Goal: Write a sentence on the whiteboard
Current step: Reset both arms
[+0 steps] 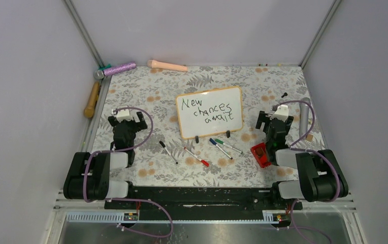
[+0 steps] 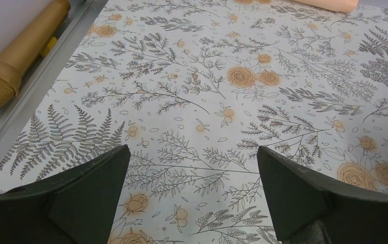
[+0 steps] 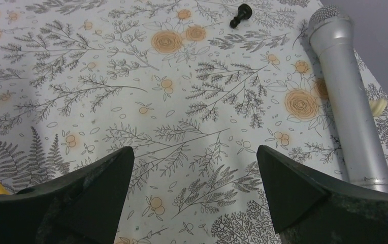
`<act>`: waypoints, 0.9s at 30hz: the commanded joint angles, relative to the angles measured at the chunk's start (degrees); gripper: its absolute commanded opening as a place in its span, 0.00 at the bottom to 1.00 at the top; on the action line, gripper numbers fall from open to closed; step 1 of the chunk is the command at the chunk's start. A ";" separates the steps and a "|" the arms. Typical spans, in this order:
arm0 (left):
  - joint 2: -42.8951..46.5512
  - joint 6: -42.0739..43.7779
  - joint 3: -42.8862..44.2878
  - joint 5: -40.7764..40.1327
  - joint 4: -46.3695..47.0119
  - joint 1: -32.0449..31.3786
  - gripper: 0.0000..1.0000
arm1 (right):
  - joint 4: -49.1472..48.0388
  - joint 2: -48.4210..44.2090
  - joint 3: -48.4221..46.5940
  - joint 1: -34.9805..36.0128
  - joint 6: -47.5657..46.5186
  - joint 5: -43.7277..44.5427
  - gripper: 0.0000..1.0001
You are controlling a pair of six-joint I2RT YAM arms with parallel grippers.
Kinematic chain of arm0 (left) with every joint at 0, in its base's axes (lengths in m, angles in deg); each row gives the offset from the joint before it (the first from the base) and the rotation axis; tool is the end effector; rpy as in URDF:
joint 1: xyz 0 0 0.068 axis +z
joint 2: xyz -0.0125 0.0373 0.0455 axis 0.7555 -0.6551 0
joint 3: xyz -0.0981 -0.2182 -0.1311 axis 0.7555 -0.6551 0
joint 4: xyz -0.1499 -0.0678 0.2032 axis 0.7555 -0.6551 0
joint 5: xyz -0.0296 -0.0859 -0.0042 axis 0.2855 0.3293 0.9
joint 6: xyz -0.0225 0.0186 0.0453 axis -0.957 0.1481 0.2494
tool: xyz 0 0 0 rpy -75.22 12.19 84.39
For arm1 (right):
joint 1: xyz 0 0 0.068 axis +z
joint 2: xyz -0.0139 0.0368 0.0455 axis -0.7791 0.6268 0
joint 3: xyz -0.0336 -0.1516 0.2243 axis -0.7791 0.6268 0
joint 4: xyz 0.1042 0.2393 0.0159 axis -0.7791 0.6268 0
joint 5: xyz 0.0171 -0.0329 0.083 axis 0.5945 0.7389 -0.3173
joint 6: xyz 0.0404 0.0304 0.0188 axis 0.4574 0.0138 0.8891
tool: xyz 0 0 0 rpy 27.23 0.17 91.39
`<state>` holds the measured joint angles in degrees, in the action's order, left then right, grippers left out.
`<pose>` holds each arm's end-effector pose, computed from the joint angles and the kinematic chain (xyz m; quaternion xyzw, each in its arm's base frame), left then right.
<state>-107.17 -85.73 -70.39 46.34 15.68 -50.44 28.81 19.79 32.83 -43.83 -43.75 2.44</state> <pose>0.2286 -0.0001 0.1598 -0.0726 0.7491 0.0221 0.6581 0.2355 0.0164 0.1628 0.0771 0.7573 -0.1118 0.6388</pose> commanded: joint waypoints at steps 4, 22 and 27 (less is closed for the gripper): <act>0.39 -0.17 1.22 1.50 3.46 0.31 0.99 | -7.33 0.41 0.68 -0.41 0.93 -0.48 1.00; 0.09 1.94 2.52 2.96 1.26 -0.72 0.99 | -8.38 0.49 1.16 -0.31 0.71 -0.91 1.00; 0.10 2.16 2.63 3.48 1.10 -0.74 0.99 | -8.41 0.51 1.14 -0.35 0.71 -0.95 0.99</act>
<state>-107.19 -84.57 -69.63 48.02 14.54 -50.96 24.09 20.43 34.08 -43.85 -43.22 2.37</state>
